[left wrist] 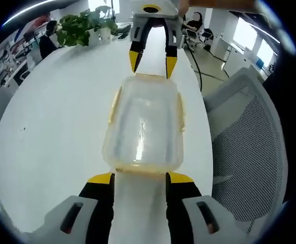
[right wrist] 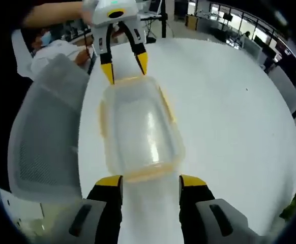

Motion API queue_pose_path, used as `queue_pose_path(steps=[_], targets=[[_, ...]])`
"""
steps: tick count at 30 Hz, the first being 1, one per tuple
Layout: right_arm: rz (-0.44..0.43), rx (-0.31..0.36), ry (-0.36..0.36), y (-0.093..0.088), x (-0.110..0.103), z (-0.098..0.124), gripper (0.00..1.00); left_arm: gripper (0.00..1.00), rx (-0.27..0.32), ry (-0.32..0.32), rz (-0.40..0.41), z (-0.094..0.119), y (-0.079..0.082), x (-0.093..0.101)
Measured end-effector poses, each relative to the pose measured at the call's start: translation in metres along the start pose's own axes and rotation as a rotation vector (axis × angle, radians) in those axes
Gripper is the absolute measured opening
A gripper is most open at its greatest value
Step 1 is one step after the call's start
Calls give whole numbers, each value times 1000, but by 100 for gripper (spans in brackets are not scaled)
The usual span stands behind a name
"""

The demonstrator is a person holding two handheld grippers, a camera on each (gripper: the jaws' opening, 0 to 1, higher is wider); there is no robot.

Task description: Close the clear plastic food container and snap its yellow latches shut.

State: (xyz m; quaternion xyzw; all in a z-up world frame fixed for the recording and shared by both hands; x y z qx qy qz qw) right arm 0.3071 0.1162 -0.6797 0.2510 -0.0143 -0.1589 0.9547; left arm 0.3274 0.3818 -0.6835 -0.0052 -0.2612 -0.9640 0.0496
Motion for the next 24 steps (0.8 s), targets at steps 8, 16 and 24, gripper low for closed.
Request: queue_pose_path(steps=[8,16,24], targets=[[-89,26,-11,3,-1,-1,42,38,29,1,72,3,-1,1],[-213,37,-46,4,-6,-1,39,39,78,-11,184,3,-1,7],[-298,53,-78,1,-4,1,38,39,81,8,361,4,-6,2]])
Point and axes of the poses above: the point that each gripper's makers call its tool centre point, and the gripper's own axes: z roughly backward along the fingers, x roughly to its right, y roughly out of its top, the point moved 10 cm from there along z, roughly backward along the fingers, and after that the axes turned 2 degrees about z, right-handed, at the moved point
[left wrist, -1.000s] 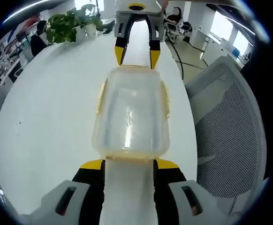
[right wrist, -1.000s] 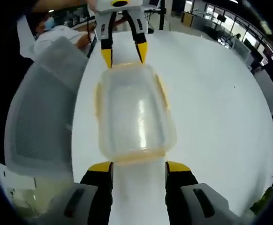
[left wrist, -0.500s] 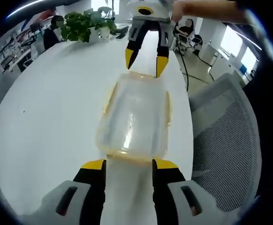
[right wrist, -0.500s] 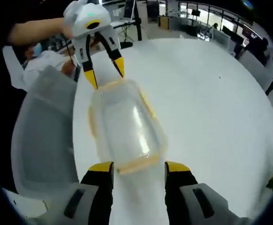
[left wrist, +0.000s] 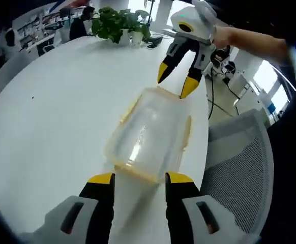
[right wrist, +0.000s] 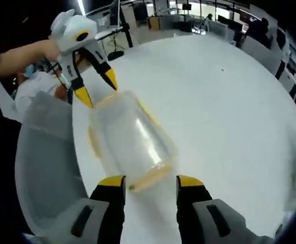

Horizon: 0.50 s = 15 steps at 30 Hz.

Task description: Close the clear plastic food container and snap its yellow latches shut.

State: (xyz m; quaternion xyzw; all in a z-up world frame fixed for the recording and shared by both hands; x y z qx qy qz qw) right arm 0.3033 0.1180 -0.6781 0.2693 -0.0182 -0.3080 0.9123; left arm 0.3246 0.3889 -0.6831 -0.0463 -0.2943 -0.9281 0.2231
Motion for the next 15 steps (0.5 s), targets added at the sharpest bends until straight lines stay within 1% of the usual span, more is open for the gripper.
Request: queue_pose_path(steps=[2,4,6,9,13,15], targets=[[-11,-6,-1,-1,0,0,37,37,1,-10,24,-1,-1,0],[-47,3,9,-1,0,0,36,32,-1,-8,39,-2,-2,1],[-56,5,3,-1,0,0,36,33,9,-3,58,-2,-3,2],[-71,7,2,-2,-1,-2,36,33,19,-8,109,-3,-4,2],[-86,4,-1,-5,-3,-4,36,35,14,-3,127,-3,-6,3],[-108,12,0,-7,-3,-5,36,35,13,4,141,-3,-7,3]])
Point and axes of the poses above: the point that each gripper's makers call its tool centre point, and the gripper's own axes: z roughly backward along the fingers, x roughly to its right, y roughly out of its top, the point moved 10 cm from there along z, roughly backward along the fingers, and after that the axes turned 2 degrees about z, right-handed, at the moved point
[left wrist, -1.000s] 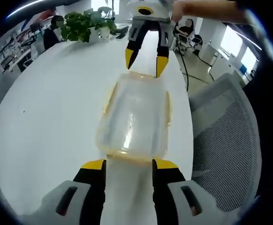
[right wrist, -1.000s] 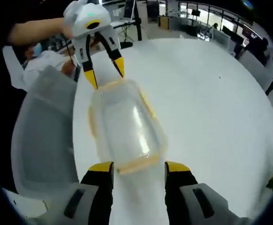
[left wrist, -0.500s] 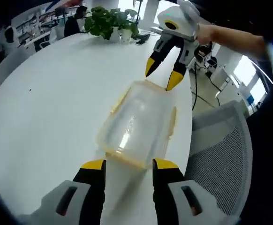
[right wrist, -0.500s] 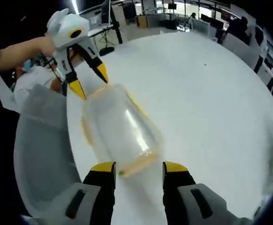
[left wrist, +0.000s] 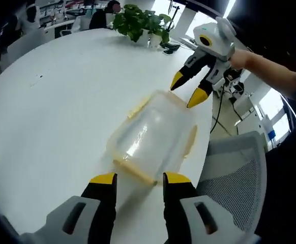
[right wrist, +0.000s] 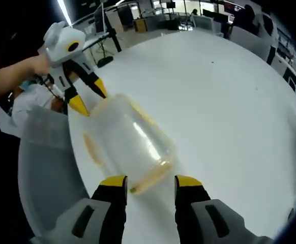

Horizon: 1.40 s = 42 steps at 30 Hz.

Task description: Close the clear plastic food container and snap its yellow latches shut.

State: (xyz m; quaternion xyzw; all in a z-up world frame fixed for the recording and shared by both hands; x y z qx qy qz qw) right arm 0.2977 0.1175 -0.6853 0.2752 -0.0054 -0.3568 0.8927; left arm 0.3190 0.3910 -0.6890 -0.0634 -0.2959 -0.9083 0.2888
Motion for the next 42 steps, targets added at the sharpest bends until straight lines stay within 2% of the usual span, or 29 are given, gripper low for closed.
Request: queue_pose_path(steps=[3,8,10,16,18,23,27,31,42], targets=[[-11,0,2,-2,0,-1,35,35,16,2,58,-1,-1,0],[-51,8,21,-2,-2,-2,30,38,42,-1,102,-3,2,2],[-62,9,25,-3,-3,-1,29,37,52,-7,158,-3,4,3],[-79,0,30,-3,-4,-1,28,37,19,39,174,-6,0,-1],[-94,-5,39,-3,-4,-2,28,37,26,25,214,-6,-1,-1],[-126,-8,59,-2,-6,-4,28,35,34,15,230,-7,1,3],[-140,-15,65,-2,-5,-5,27,31,29,5,277,-9,2,5],[-162,-25,70,-1,-5,-5,26,31,29,14,284,-9,3,5],[-145,-45,62,2,-5,-6,23,29,29,22,302,-10,4,6]])
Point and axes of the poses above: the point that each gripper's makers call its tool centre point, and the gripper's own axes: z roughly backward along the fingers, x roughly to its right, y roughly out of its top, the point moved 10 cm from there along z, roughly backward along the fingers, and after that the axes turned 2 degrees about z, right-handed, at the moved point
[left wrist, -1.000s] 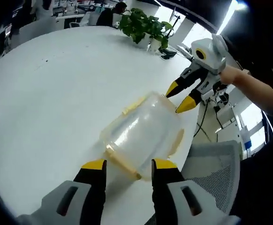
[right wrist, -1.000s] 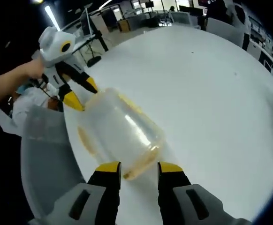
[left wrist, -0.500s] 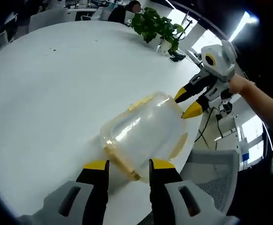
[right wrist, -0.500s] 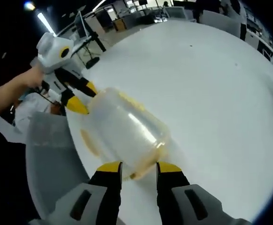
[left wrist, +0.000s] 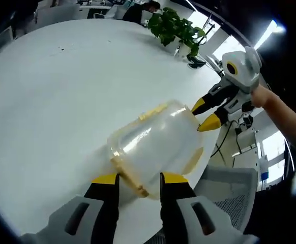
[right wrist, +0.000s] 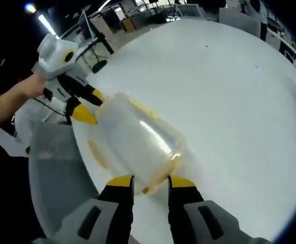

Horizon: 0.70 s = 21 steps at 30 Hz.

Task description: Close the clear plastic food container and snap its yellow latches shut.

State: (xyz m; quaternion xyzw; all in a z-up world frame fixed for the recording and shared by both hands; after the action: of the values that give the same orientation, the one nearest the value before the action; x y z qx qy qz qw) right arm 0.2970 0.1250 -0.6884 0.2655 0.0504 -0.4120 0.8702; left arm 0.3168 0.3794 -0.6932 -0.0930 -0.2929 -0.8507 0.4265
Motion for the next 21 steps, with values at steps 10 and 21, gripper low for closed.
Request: queue_pose_path(steps=[10,21], targets=[[-60,35,-4,-4,2,1,19,25,20,16,59,-1,-1,1],[-25,-27,-18,3,-3,-1,18,22,27,52,106,-7,1,5]])
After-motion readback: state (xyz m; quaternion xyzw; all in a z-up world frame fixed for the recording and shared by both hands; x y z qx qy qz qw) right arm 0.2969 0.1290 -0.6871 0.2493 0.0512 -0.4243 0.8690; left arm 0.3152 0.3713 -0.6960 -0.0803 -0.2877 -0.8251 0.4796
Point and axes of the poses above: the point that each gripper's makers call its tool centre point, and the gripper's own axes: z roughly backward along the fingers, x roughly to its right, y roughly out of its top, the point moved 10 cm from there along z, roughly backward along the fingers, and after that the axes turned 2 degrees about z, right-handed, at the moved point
